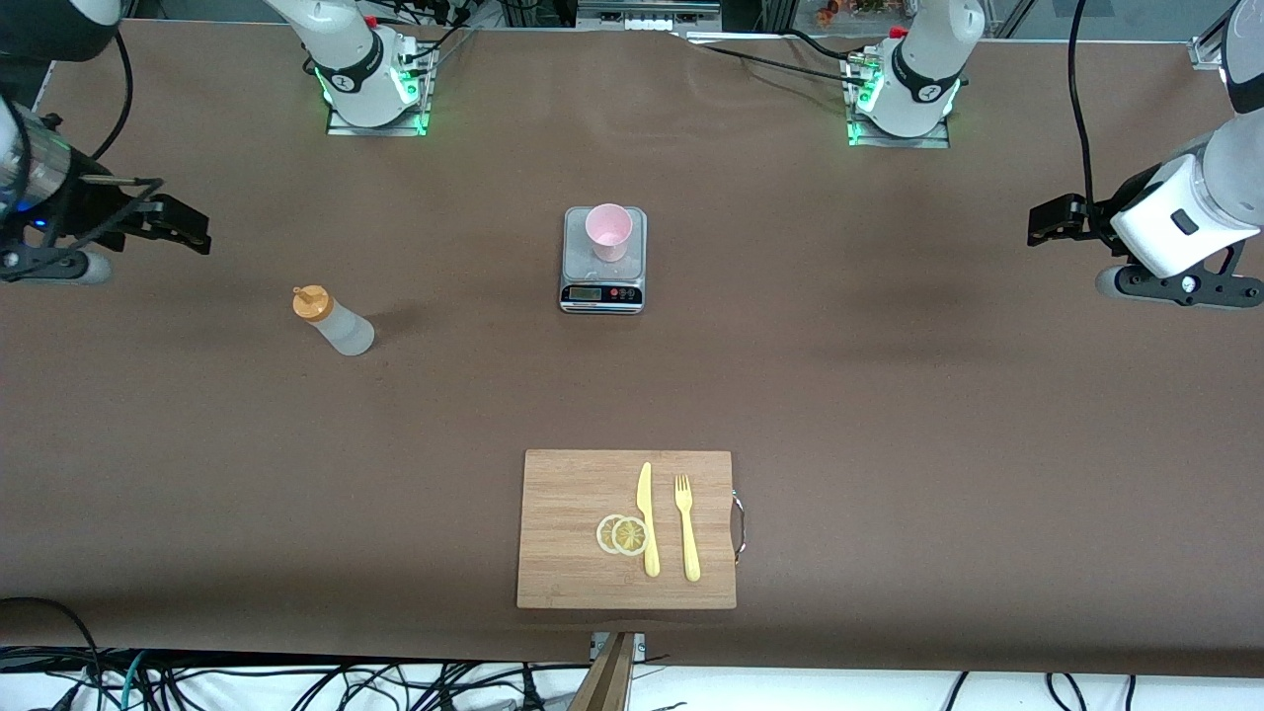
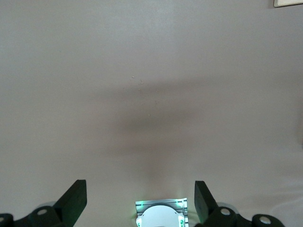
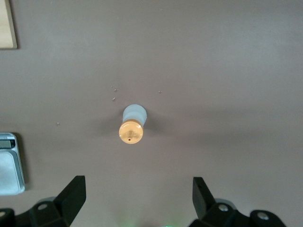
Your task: Add sauce to pink cup with both arms
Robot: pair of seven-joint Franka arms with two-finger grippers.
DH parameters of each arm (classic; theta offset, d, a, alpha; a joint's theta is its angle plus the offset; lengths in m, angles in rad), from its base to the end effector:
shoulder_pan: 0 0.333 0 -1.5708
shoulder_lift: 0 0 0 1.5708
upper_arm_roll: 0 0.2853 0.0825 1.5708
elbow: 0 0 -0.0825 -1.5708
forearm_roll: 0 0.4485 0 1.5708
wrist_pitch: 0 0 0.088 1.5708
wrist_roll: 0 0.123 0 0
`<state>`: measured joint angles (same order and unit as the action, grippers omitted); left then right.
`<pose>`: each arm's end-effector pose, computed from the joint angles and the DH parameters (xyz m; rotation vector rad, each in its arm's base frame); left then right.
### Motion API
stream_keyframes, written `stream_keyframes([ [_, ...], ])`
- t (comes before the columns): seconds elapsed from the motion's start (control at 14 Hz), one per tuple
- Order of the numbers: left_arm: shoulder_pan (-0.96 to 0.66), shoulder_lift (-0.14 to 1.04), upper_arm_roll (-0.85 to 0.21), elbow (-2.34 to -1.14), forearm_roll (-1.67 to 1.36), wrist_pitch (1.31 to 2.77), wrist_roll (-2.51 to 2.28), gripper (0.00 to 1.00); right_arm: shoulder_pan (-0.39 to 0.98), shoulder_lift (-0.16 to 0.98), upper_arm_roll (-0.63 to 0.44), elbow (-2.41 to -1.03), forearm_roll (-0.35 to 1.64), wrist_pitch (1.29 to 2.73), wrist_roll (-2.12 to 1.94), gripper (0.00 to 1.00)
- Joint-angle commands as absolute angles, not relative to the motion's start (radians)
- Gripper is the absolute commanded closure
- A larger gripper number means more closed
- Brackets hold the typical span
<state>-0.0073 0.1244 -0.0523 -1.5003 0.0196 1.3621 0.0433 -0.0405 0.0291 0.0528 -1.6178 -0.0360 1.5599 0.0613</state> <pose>0.6217 -0.0329 0.5226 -3.0955 0.1577 0.4089 0.6212 0.0029 0.5339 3.1002 -0.0741 -0.1329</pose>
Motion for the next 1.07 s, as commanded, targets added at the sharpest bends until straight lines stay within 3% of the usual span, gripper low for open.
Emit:
stream_keyframes([
  [0.0,-0.005,0.138,-0.054,-1.468,0.028,1.351,0.064,0.00,-0.031,-0.009,0.011,-1.626,-0.015,1.566,0.074,0.00],
  [1.0,-0.005,0.138,-0.054,-1.468,0.028,1.351,0.064,0.00,-0.025,0.000,-0.020,-1.641,-0.009,1.658,0.071,0.00],
])
